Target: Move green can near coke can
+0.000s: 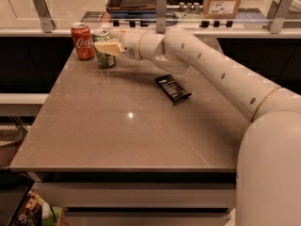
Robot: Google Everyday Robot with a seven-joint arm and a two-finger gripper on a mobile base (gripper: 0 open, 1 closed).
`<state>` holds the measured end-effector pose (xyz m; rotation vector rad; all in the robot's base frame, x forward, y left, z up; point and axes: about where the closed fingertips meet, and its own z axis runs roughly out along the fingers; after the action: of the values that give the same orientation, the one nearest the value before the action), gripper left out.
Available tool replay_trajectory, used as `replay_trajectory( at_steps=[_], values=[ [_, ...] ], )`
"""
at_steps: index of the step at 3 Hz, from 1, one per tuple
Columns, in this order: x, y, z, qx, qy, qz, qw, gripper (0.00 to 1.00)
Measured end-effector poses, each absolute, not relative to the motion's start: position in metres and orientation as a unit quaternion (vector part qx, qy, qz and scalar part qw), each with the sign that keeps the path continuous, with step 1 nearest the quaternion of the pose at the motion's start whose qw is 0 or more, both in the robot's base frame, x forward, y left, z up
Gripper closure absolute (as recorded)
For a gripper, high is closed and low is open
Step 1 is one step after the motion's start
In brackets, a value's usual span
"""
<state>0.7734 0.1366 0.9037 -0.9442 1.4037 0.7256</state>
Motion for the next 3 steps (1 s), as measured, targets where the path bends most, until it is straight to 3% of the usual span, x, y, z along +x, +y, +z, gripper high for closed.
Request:
replay_trajectory(
  at_steps=[1,3],
  values=[
    [0.7726,0.1396,0.9036,-0.409,0.606,0.315,0.605,0.84],
    [0.7709,0.1456,0.9036,-0.411,0.604,0.318,0.604,0.38]
  ],
)
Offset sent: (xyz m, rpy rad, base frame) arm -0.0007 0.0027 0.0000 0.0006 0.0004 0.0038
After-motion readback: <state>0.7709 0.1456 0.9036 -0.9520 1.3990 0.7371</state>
